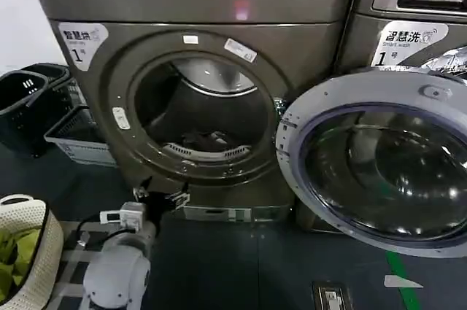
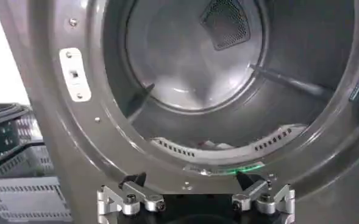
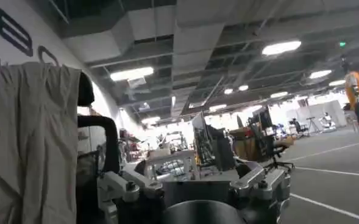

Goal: Grasp the clothes from the dryer.

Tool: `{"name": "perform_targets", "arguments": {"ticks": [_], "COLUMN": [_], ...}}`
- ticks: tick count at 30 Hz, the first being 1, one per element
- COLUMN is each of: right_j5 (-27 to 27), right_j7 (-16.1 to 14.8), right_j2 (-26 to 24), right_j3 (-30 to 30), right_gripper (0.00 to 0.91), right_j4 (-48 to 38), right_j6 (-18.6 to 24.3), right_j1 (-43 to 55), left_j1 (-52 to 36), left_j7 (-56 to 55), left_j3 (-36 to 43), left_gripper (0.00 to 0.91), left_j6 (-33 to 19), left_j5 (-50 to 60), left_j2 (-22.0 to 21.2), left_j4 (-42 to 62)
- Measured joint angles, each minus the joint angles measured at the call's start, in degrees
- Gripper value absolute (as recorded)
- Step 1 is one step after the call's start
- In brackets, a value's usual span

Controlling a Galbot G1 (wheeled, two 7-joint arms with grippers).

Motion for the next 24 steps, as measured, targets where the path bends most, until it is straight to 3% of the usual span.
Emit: {"name": "perform_targets", "arguments": {"ticks": [24], "right_j5": [-0.42], "right_j7": [0.02], "right_j2": [-0.51], "right_j3": [-0.48], "right_gripper": [0.907], "right_j4": [0.06], "right_j6": [0.23], "right_j1": [0.06], "left_j1": [-0.26], "left_j7": [-0.12], "left_j3": [0.39], "left_gripper": [0.907], "left_j6": [0.00], "left_j5": [-0.26], "left_j2": [0.38], "left_j4": [-0.01]}}
